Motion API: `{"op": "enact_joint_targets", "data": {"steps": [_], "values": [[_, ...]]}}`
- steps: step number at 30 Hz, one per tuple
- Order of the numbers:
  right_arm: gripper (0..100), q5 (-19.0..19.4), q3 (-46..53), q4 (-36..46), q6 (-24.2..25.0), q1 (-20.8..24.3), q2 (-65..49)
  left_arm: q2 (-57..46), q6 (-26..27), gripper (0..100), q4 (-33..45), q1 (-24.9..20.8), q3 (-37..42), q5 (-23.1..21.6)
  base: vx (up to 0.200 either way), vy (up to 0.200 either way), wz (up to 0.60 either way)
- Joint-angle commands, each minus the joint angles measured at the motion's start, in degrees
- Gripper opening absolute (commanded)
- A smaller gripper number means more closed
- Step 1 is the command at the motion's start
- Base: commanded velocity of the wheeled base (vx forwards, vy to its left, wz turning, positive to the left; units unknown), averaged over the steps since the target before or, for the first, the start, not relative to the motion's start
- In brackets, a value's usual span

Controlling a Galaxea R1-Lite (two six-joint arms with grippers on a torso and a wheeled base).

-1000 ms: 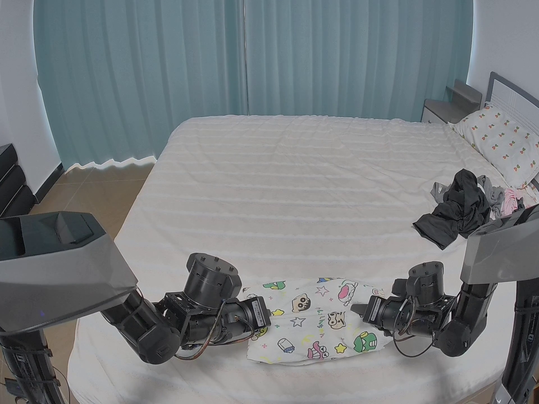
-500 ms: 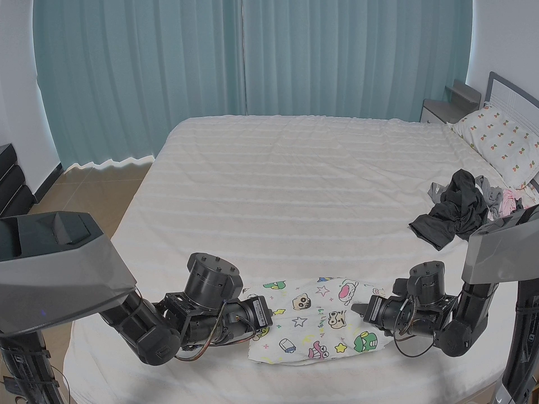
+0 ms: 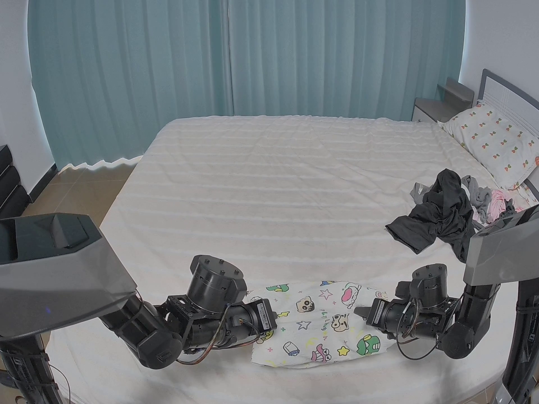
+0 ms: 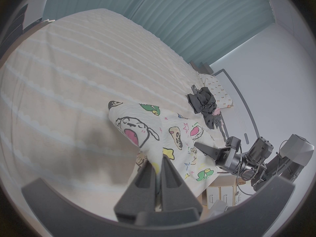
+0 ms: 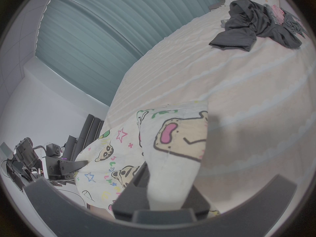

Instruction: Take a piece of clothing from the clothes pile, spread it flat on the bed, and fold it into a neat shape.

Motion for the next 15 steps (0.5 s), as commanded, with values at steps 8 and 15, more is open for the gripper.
{"op": "enact_joint_targets", "data": {"steps": [8, 15], "values": [[0, 0.08, 0.05, -0.54, 0.01, 0.10, 0.41, 0.28, -2.07, 0, -0.02, 0.00, -0.11, -0.01, -0.150, 0.000, 0.00], [0, 0.08, -0.04, -0.54, -0.08, 0.10, 0.59, 0.28, -2.07, 0, -0.20, 0.00, -0.19, -0.10, -0.200, 0.000, 0.00]]}}
